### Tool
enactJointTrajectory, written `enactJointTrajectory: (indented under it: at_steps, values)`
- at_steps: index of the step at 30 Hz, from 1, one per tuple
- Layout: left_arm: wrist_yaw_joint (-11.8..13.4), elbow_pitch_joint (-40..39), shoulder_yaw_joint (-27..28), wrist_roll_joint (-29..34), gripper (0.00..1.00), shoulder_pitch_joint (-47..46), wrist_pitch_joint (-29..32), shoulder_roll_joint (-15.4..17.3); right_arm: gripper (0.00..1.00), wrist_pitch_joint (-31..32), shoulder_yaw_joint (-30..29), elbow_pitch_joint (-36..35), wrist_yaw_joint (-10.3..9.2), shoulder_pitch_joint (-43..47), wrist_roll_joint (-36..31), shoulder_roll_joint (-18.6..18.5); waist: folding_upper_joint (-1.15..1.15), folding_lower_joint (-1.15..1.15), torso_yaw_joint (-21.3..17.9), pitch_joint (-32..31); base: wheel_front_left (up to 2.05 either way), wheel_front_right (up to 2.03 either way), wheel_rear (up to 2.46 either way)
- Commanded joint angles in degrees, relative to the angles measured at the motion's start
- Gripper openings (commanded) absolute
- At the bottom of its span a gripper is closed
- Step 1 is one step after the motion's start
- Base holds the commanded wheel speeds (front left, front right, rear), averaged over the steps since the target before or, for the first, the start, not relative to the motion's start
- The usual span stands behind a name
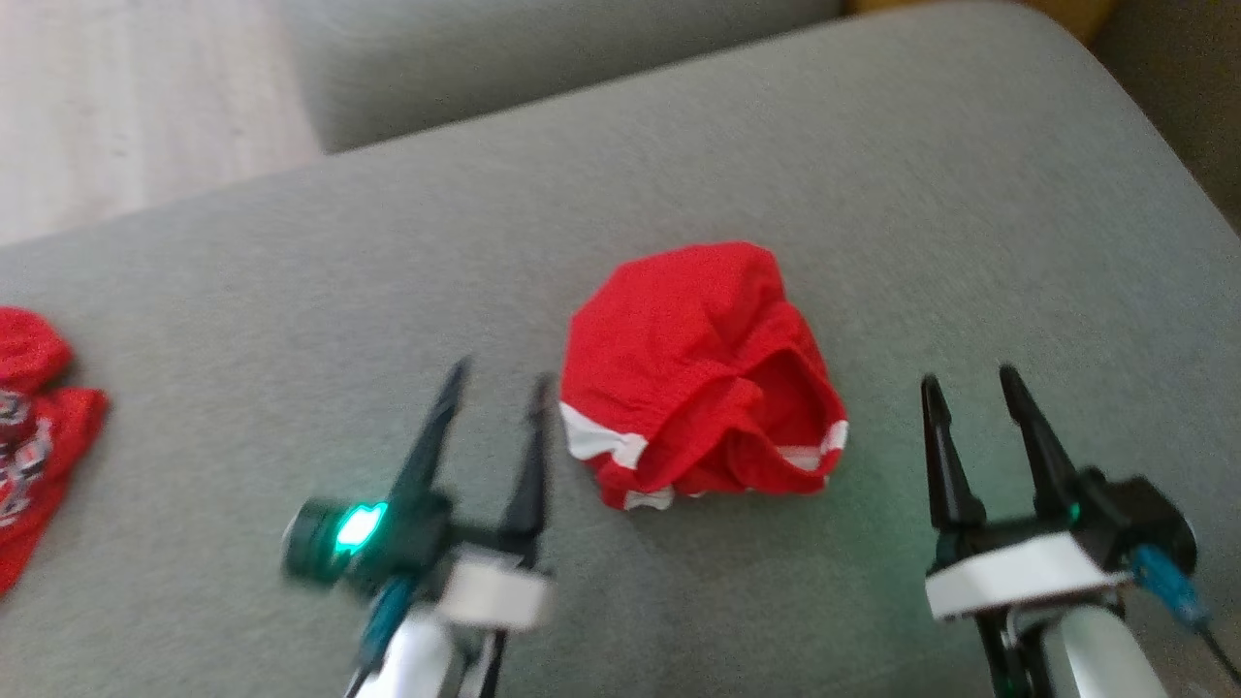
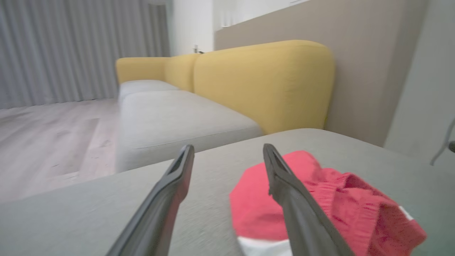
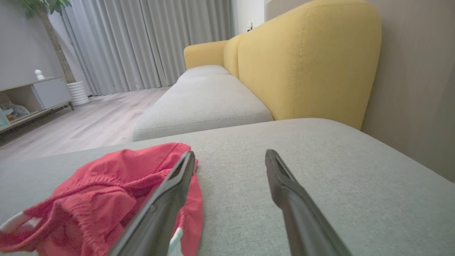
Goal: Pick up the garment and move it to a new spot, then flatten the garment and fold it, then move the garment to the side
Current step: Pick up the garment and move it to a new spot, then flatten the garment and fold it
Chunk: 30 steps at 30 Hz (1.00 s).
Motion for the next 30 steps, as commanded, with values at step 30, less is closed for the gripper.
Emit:
enactJointTrajectory:
  at_steps: [30]
  values:
    - [4.98,-15.12,13.13,-0.85,1.00,19.93,-0.53,0.06,1.00,-0.09,1.67,-6.88,0.39,9.02,-2.90,-0.06,0.00,0.00,10.88,-8.52,0.00,0.00,0.00]
